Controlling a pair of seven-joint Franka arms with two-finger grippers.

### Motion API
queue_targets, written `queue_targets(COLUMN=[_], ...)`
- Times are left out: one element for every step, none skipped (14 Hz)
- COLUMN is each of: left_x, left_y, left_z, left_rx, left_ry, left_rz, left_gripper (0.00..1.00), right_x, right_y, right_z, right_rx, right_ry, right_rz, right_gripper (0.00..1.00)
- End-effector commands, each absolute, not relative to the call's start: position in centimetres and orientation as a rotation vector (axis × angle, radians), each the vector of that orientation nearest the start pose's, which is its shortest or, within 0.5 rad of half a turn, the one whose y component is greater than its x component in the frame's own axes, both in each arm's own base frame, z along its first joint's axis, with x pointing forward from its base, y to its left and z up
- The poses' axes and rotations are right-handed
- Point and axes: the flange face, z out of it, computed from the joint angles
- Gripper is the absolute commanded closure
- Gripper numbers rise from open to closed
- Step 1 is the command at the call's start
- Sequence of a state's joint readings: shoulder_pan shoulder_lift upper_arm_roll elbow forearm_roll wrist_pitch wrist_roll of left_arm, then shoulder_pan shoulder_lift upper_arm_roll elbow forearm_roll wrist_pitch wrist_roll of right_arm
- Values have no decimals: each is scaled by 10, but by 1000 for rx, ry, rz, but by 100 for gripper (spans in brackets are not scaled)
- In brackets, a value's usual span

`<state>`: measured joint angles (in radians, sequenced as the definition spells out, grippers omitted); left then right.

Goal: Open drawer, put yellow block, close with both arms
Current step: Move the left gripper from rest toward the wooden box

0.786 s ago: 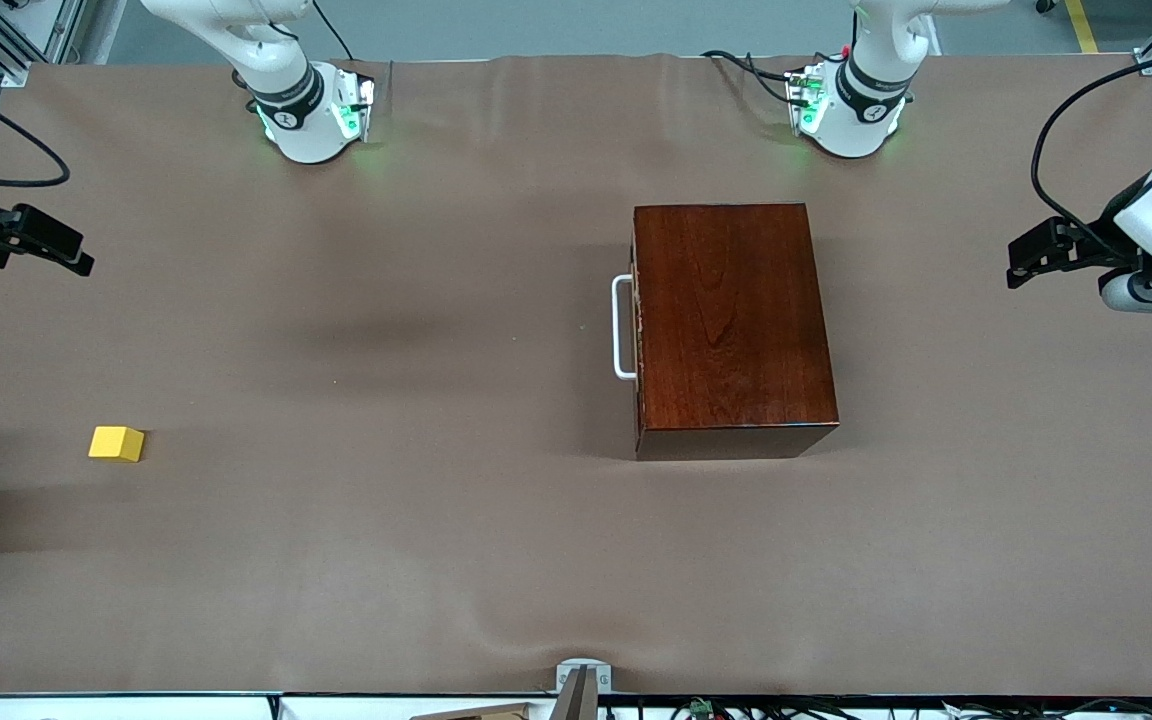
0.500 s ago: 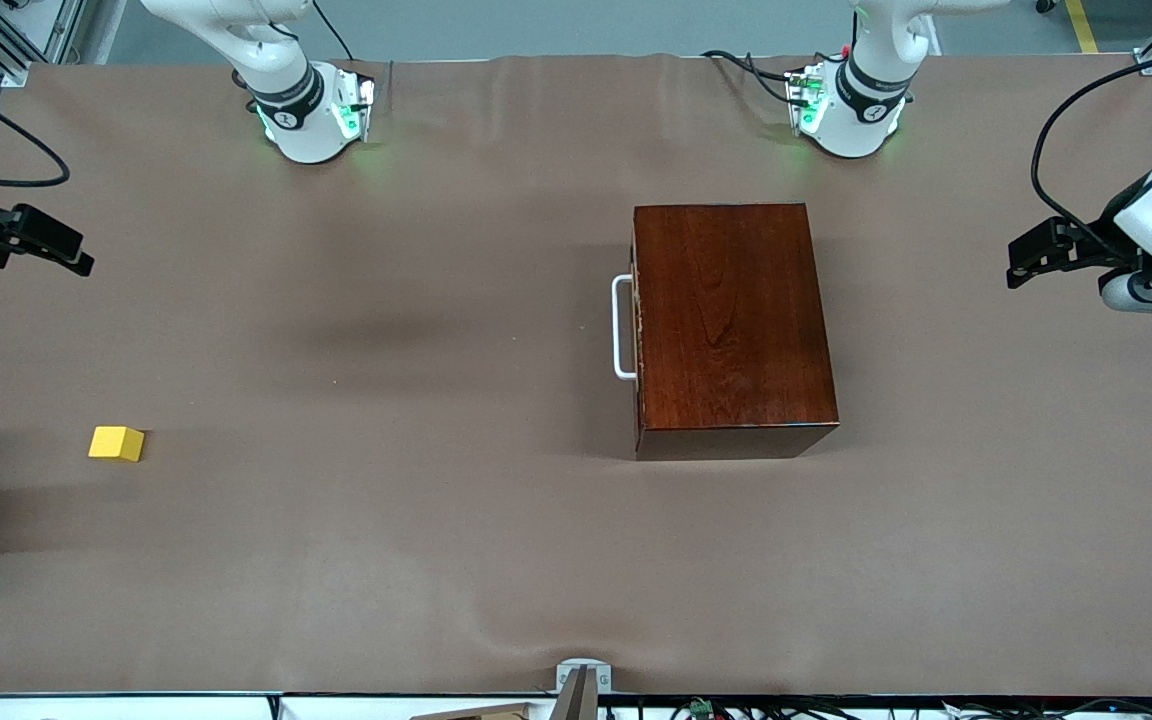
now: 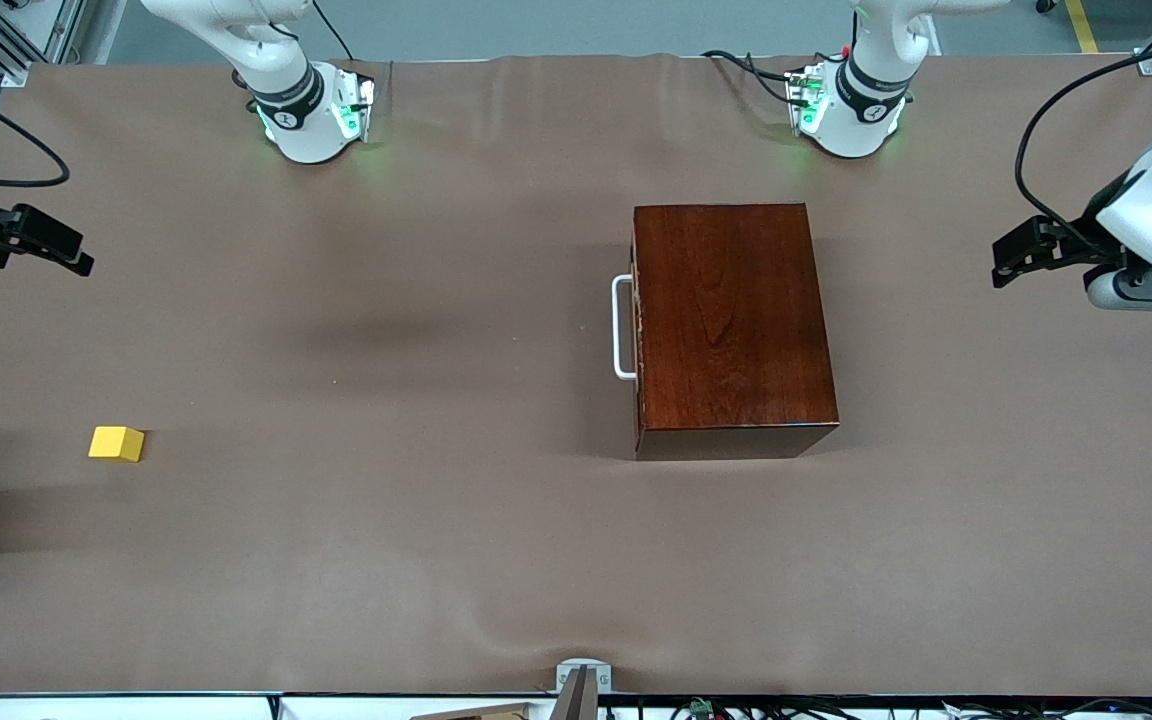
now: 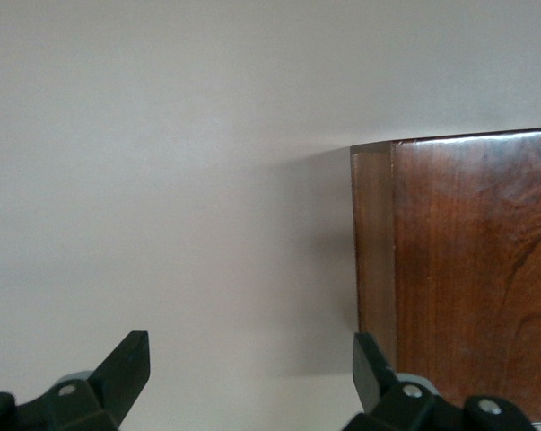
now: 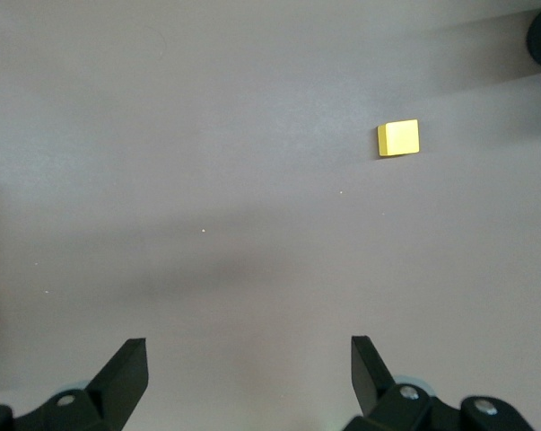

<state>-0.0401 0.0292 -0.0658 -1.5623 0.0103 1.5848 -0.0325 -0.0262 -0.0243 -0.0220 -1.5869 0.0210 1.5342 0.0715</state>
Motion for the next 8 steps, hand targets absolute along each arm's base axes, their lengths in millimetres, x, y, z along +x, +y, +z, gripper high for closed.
queue_targets(left_x=[561,560,562,567,572,582,589,595], left_y=[-61,-63,-64,-64,-65,-66,-69,-73], left_z=[628,628,631,628,624,624,623,620], left_rx=[-3120,-3123,-3125,-3130,-3128,-3129,-3127,-3124], left_ry=[103,105,107,107,107,101,80,74], left_rz=[-31,-19,-21,13,70,109,142,168], left_gripper=[0,0,0,0,0,0,0,0], right_x=[542,542,542,542,542,542,542,542], right_y=[-25,-23,-23,-24,-24,-24,-24,-24], right_z=[629,629,629,629,629,629,629,629], right_rx=[-3101,-3103,-3103,-3103,-3103,-3103,-3103,-3103], right_ry=[194,189,189,192,192,192,192,192], right_rz=[36,36,36,34,36,34,34,36], right_gripper=[0,0,0,0,0,0,0,0])
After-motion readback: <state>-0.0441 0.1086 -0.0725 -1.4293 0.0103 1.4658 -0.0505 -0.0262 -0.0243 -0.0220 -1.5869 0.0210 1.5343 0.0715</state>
